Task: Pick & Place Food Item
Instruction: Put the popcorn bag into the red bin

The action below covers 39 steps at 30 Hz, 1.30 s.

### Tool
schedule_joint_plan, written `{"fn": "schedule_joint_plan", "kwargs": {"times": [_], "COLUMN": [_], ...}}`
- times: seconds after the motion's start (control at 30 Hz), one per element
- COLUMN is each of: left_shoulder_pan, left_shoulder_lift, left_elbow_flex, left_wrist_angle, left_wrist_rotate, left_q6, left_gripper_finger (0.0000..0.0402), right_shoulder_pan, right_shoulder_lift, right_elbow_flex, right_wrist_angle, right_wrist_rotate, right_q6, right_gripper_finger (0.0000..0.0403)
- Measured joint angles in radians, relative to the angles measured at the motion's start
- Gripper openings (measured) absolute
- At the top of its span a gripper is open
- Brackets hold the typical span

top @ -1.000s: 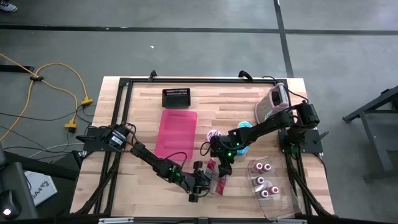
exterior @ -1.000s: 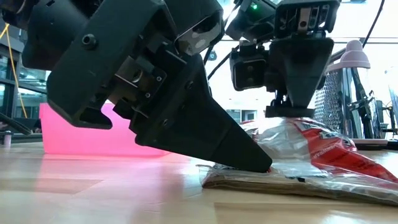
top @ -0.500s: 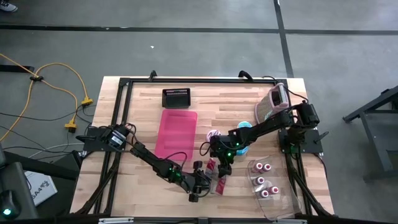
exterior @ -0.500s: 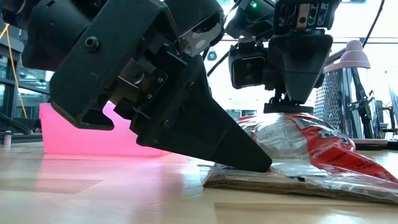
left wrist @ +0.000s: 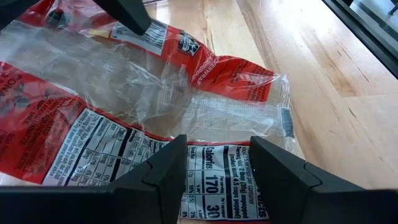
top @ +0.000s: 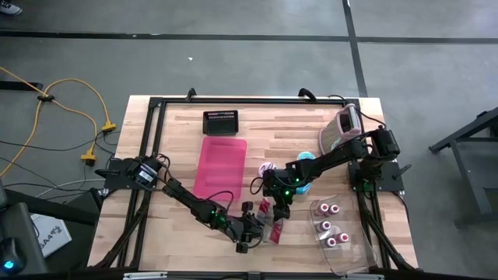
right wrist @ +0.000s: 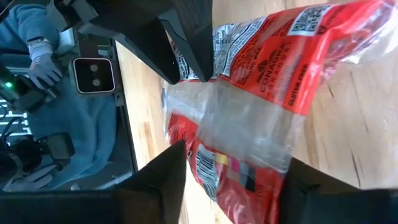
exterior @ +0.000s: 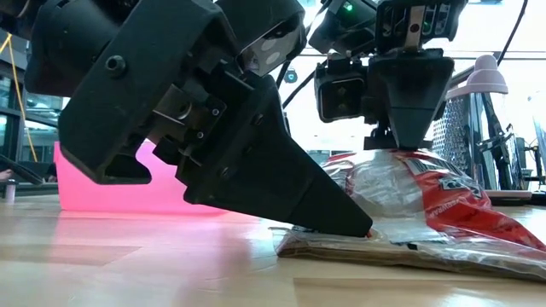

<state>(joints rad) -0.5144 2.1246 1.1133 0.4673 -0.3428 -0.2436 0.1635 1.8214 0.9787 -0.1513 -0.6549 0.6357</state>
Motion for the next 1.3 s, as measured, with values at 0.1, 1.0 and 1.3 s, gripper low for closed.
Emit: {"fn": "schedule_joint_plan", "kwargs": {"times": [0.1,1.0,1.3], "left_shoulder_pan": [0.0,-0.022,-0.027], "left_shoulder_lift": [0.0,0.002,-0.022], "left_elbow_flex": [0.0,-0.002,-0.003], "left_wrist_angle": [0.0,0.048,0.048], "left_wrist_rotate": [0.0,-0.025,-0.027], "left_q6": [0.0,0.124,0.168], "left_gripper_finger": [0.0169,0.0169,0.0169], "right_shoulder_pan": [0.0,0.0,0.0], "right_shoulder_lift": [0.0,-0.002,-0.002], "right_elbow_flex": [0.0,0.0,0.002], "right_wrist_angle": [0.0,0.003,0.001], "right_wrist_rotate": [-0.001,-0.028,-0.033], "right_q6": [0.0,-0.003,-0.011], "right_gripper_finger": [0.0143,0.0014,0.0013]}}
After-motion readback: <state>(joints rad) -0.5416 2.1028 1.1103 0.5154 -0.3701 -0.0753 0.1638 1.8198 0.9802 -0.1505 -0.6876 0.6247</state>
